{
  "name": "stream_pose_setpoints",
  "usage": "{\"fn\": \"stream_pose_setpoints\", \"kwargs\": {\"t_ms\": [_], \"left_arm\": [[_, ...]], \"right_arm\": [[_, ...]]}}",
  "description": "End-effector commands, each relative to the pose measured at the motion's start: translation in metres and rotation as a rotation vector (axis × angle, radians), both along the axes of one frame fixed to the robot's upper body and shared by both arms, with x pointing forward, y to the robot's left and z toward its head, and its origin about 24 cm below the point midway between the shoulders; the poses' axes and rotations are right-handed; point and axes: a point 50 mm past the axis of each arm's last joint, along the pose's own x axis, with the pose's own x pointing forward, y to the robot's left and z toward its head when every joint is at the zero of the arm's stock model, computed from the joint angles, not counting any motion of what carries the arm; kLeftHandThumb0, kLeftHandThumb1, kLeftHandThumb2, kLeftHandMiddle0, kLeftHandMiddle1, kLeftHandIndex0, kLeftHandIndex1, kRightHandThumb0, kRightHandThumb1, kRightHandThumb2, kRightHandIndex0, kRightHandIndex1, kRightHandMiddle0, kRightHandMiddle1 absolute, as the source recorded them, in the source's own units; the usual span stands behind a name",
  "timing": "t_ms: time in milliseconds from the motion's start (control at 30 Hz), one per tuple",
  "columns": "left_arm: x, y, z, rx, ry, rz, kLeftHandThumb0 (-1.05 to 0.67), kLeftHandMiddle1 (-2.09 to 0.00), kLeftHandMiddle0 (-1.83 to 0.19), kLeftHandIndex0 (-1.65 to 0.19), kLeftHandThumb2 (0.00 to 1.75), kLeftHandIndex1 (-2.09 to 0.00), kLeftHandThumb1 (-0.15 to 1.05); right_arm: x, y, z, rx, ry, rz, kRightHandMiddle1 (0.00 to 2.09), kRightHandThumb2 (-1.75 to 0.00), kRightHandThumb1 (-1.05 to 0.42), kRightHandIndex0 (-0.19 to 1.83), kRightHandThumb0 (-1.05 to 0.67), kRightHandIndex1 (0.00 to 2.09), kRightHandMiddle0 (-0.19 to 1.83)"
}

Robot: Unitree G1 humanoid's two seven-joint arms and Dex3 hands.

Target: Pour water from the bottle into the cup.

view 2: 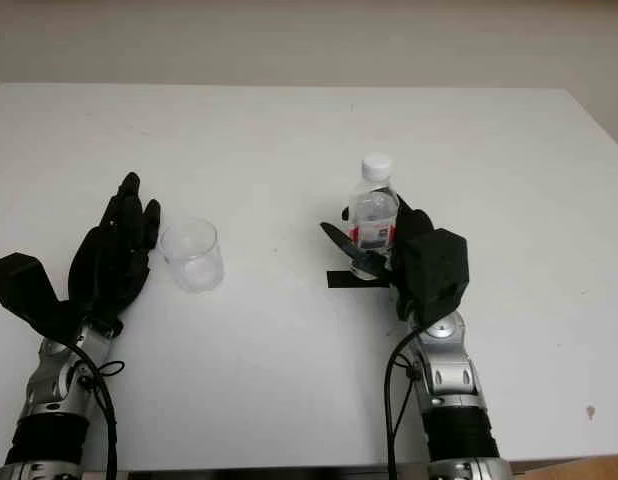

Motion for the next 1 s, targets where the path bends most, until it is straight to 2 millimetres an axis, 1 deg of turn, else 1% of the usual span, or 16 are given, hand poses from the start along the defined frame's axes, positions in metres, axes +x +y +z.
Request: {"fn": "stream_pose_setpoints", "kwargs": {"t_ms": [0,267,533,667,733,767,800,833,867,900,933,967], "left_arm": [[-0.001,0.003,0.002,0.005,-0.005,0.0,-0.75,-0.05,0.13,0.11,0.48,-0.06,1.05],[-0.001,0.005,0.002,0.012,-0.004,0.0,-0.75,-0.06,0.12,0.11,0.47,-0.06,1.05],[-0.001,0.006,0.003,0.001,-0.004,-0.002,-0.74,-0.05,0.12,0.1,0.46,-0.06,1.05],[0.0,0.007,0.003,-0.003,-0.004,0.003,-0.74,-0.06,0.12,0.1,0.45,-0.06,1.05],[0.0,0.008,0.003,0.003,-0.002,0.005,-0.75,-0.06,0.11,0.1,0.45,-0.06,1.05],[0.0,0.008,0.004,0.002,-0.003,0.006,-0.75,-0.06,0.11,0.09,0.45,-0.06,1.05],[0.0,0.008,0.004,-0.005,-0.005,0.003,-0.74,-0.06,0.11,0.1,0.45,-0.06,1.05],[0.0,0.008,0.004,-0.009,-0.007,0.002,-0.74,-0.05,0.12,0.1,0.45,-0.06,1.05],[0.0,0.009,0.004,-0.01,-0.009,0.0,-0.73,-0.05,0.12,0.1,0.45,-0.06,1.05],[0.0,0.009,0.004,-0.011,-0.009,0.0,-0.73,-0.05,0.12,0.1,0.45,-0.06,1.05],[0.0,0.009,0.004,-0.011,-0.009,0.001,-0.72,-0.05,0.11,0.1,0.45,-0.06,1.05],[0.0,0.009,0.004,-0.011,-0.008,0.001,-0.72,-0.05,0.11,0.1,0.45,-0.06,1.05]], "right_arm": [[0.002,0.001,0.008,-0.008,-0.046,0.006,2.09,-0.45,-1.05,1.39,-0.39,2.09,1.06],[0.002,-0.001,0.008,-0.009,-0.051,0.009,2.09,-0.45,-1.05,1.36,-0.39,2.09,1.04],[0.001,0.001,0.006,0.01,-0.036,0.01,2.09,-0.44,-1.05,1.36,-0.39,2.09,1.04],[0.001,0.001,0.005,0.068,0.02,0.033,2.09,-0.39,-1.05,1.27,-0.41,2.09,0.97],[0.0,0.001,0.003,0.066,0.022,0.038,2.09,-0.35,-1.05,1.1,-0.43,2.09,0.82],[-0.001,0.001,0.002,0.058,0.022,0.037,2.09,-0.32,-1.05,0.97,-0.44,2.09,0.68],[-0.002,0.001,0.001,0.056,0.022,0.036,2.08,-0.28,-1.05,0.71,-0.47,2.07,0.46],[-0.002,0.0,0.0,0.055,0.023,0.034,2.06,-0.25,-1.05,0.51,-0.48,2.07,0.3],[-0.003,0.0,-0.001,0.056,0.024,0.034,1.99,-0.22,-1.05,0.34,-0.5,2.01,0.17],[-0.003,0.0,-0.002,0.05,0.023,0.035,1.88,-0.19,-1.05,0.21,-0.52,1.9,0.08],[-0.004,0.0,-0.002,0.045,0.023,0.036,1.62,-0.14,-1.05,0.05,-0.54,1.62,-0.03],[-0.004,0.0,-0.002,0.034,0.022,0.039,1.52,-0.13,-1.05,0.0,-0.55,1.52,-0.06]]}}
